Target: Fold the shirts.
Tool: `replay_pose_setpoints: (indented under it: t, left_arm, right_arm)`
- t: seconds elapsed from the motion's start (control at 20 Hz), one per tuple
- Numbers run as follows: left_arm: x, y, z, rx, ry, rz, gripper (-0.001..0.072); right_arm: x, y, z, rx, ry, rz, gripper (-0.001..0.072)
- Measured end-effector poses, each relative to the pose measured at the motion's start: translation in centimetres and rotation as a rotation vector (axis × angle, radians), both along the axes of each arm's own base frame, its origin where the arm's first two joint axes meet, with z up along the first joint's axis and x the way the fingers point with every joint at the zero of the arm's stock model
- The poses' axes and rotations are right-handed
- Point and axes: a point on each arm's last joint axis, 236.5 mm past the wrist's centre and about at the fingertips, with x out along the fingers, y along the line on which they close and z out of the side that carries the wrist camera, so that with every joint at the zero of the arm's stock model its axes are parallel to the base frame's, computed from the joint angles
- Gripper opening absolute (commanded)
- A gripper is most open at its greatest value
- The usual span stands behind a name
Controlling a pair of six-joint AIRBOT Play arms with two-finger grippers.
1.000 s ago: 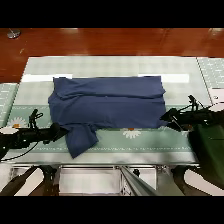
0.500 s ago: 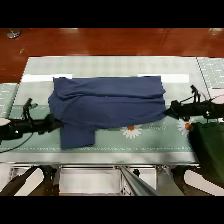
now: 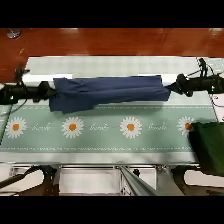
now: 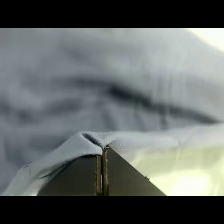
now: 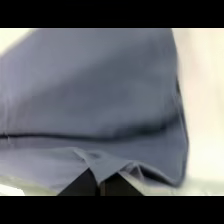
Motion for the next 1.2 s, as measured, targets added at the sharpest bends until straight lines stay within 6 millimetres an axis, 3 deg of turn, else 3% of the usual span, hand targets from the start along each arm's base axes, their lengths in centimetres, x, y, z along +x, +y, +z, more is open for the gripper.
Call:
replay_pose_setpoints:
  t: [0.15,0.3,0.35,0.45,0.55,0.7,0.8,0.9,1.05,1.2]
  left_arm:
    - [4.2,0.2,-0.5,-0.024,0.019,0.02,0.0026]
    - [7.1,0.4,-1.8,-0.046,0.046,0.028,0.0029]
    - [7.7,0.3,-2.4,-0.051,0.057,0.021,0.0091]
    - [8.7,0.5,-3.1,-0.059,0.068,0.024,0.0699]
    - [9.5,1.0,-3.1,-0.056,0.063,0.027,0.0701]
    - [8.9,3.7,-2.6,-0.016,0.105,0.013,0.07]
    - [6.8,6.2,-2.6,0.023,0.177,0.0,0.07]
    - [4.2,7.7,-2.2,0.052,0.23,-0.028,0.07]
    - [0.9,7.0,-0.9,0.064,0.232,-0.069,0.07]
    - [-0.7,5.0,1.5,0.06,0.139,-0.065,0.07]
  right_arm:
    - [3.3,0.5,-0.5,0.012,-0.011,0.006,0.0023]
    - [6.1,0.9,-1.5,0.025,-0.004,0.004,0.0033]
    - [6.8,1.0,-2.0,0.029,0.0,0.004,0.0222]
    - [8.0,1.2,-2.5,0.043,0.004,-0.001,0.0647]
    - [8.8,1.0,-2.3,0.062,-0.003,-0.006,0.0632]
    - [9.2,-1.9,-1.9,0.061,-0.005,-0.04,0.0628]
    - [8.1,-4.2,-2.8,0.045,0.058,-0.058,0.0624]
    - [6.7,-5.1,-4.2,0.03,0.133,-0.051,0.0624]
    - [5.2,-4.6,-6.4,0.025,0.224,-0.017,0.0624]
    - [4.2,-2.1,-8.0,0.033,0.283,0.049,0.0623]
